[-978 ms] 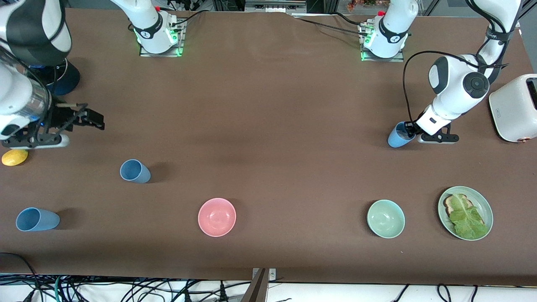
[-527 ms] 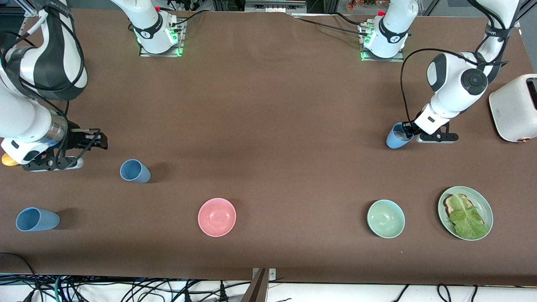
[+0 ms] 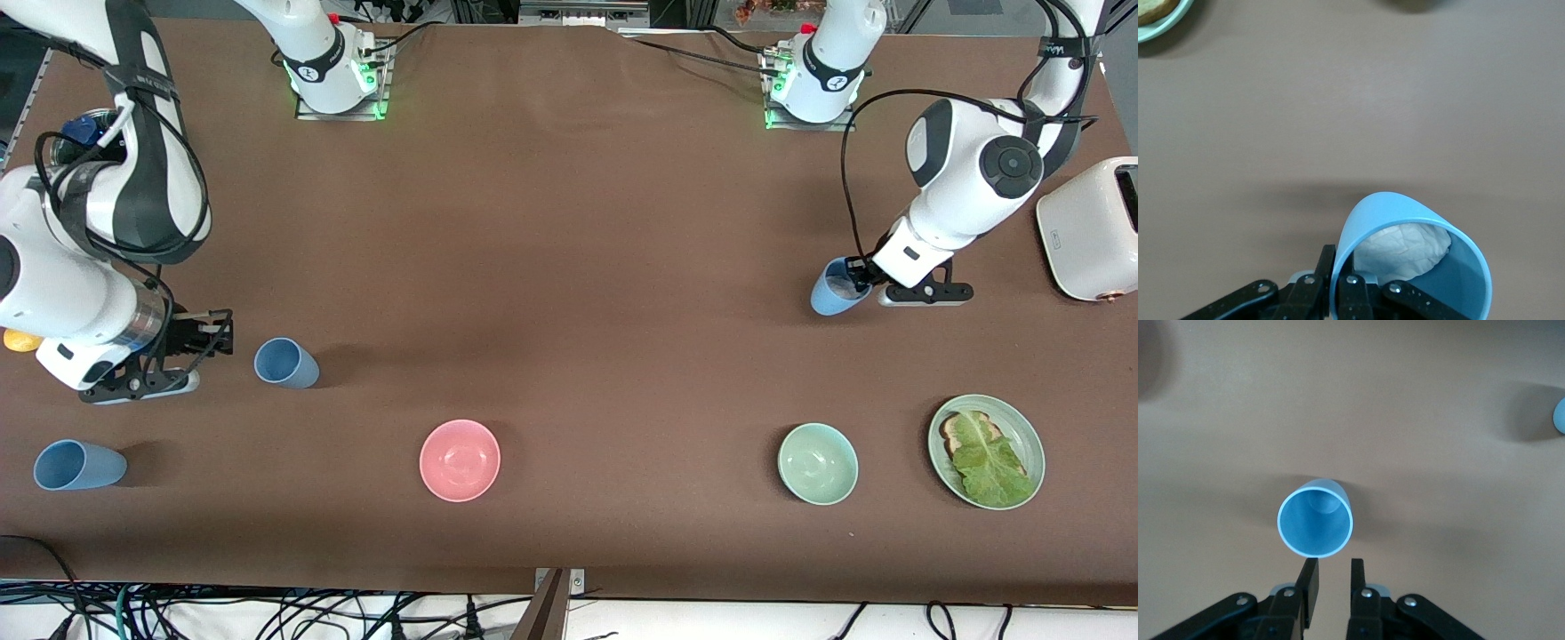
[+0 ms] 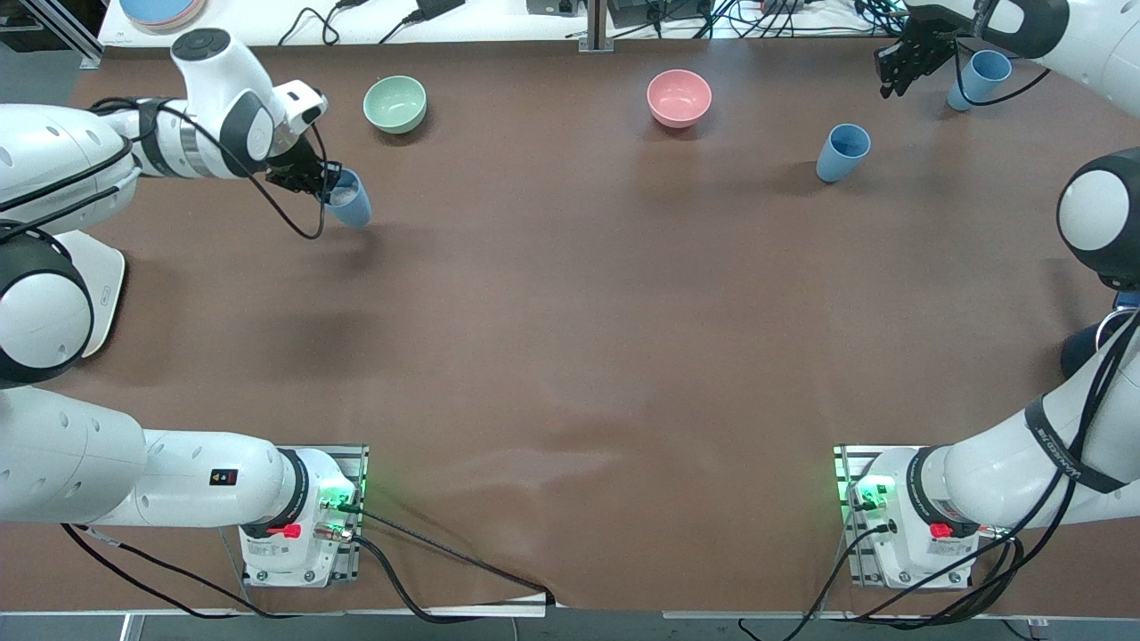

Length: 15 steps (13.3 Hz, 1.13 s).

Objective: Stack blue cups with both arms
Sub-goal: 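Lift the cup with the left gripper while the right gripper reaches another cup, then carry the cup with the left gripper while the right gripper grasps its cup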

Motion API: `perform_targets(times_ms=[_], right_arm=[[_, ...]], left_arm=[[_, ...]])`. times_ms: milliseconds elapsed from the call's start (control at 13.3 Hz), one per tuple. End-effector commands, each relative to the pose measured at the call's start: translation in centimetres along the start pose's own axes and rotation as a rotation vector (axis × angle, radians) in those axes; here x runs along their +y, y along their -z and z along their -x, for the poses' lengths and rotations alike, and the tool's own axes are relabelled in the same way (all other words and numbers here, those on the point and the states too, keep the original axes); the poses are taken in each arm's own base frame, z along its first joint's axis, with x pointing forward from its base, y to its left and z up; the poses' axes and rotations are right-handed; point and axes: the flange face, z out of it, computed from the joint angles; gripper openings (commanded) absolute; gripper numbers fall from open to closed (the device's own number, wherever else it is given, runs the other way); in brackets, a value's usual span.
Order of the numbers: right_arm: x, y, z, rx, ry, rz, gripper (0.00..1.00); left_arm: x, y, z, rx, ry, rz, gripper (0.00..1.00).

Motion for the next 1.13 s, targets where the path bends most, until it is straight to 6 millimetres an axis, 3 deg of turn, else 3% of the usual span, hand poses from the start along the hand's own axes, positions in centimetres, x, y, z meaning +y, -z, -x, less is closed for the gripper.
perform_targets(times_ms=[0, 376, 602, 903, 1054], right_arm=[[1.0, -0.9, -1.1, 0.013, 0.002, -0.025, 0.28], [1.0, -6.5, -2.2, 0.006, -0.009, -0.052, 0.29], [0.9, -7.8, -1.6, -0.014, -0.008, -0.056, 0.29], [1.1, -8.0, -1.4, -0.027, 0.004, -0.06, 0.29], [1.5, -9.4, -0.5, -0.046, 0.012, -0.065, 0.29]], left_arm=[[4.7, 2.1, -0.2, -0.002, 0.062, 0.019, 0.0], [14.1, 2.6, 1.1, 0.005, 0.179, 0.037, 0.0], [20.4, 2.0, 2.4, -0.008, 0.235, 0.046, 0.0], [27.4, 1.3, 3.2, -0.016, 0.328, 0.063, 0.0], [30.5, 0.7, 3.4, -0.021, 0.362, 0.071, 0.0]])
